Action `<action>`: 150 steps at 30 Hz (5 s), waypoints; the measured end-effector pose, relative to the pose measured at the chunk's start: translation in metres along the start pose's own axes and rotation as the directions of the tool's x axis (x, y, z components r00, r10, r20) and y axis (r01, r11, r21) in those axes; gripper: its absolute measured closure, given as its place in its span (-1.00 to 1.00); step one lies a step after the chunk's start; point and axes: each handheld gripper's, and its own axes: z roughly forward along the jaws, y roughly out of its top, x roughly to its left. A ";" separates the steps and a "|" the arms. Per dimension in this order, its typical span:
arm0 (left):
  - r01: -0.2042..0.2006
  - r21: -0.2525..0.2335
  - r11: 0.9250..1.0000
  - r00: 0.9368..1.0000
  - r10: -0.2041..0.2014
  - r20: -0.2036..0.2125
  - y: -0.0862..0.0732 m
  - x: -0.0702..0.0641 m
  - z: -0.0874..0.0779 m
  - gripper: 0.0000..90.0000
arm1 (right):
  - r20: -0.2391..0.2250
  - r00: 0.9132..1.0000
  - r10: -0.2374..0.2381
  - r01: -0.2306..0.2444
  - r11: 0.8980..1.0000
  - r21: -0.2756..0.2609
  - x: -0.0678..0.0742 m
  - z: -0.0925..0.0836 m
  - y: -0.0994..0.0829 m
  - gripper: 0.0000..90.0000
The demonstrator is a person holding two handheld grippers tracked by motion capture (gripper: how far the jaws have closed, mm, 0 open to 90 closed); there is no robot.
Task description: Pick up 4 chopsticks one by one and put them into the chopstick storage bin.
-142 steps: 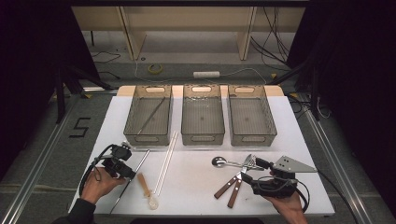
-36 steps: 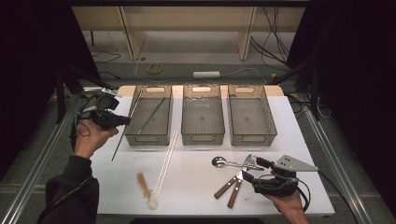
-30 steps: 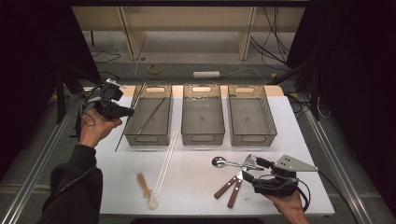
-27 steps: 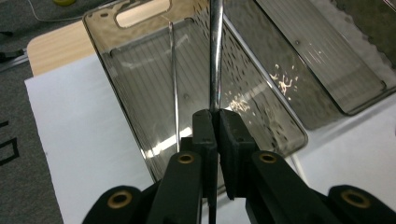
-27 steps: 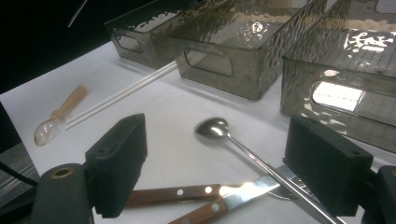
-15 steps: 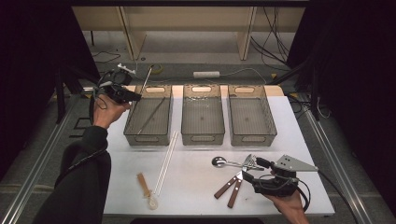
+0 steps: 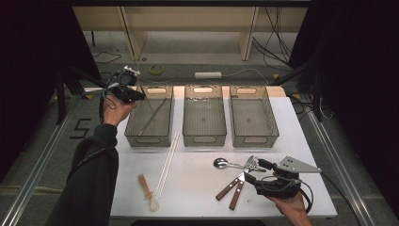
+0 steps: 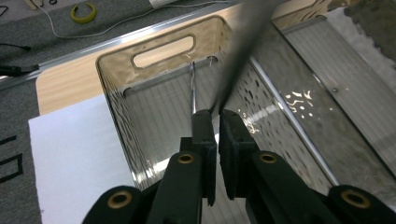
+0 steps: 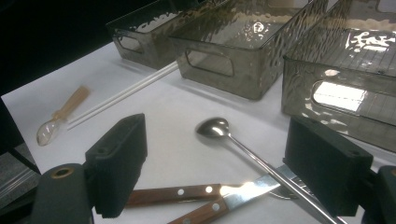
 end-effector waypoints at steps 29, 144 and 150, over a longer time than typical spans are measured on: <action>0.060 0.052 0.997 0.990 -0.066 0.127 -0.019 -0.016 -0.031 -0.16 | -0.002 1.000 0.000 0.000 1.000 0.009 0.000 0.001 0.000 -0.52; -0.018 0.420 0.907 0.997 -0.015 0.077 -0.140 -0.129 0.034 0.78 | -0.002 1.000 -0.012 0.012 1.000 0.011 0.003 0.002 0.001 -0.52; 0.007 0.408 0.913 0.997 -0.038 0.068 -0.142 -0.127 0.034 0.83 | -0.002 1.000 -0.012 0.012 1.000 0.014 0.003 0.002 0.001 -0.52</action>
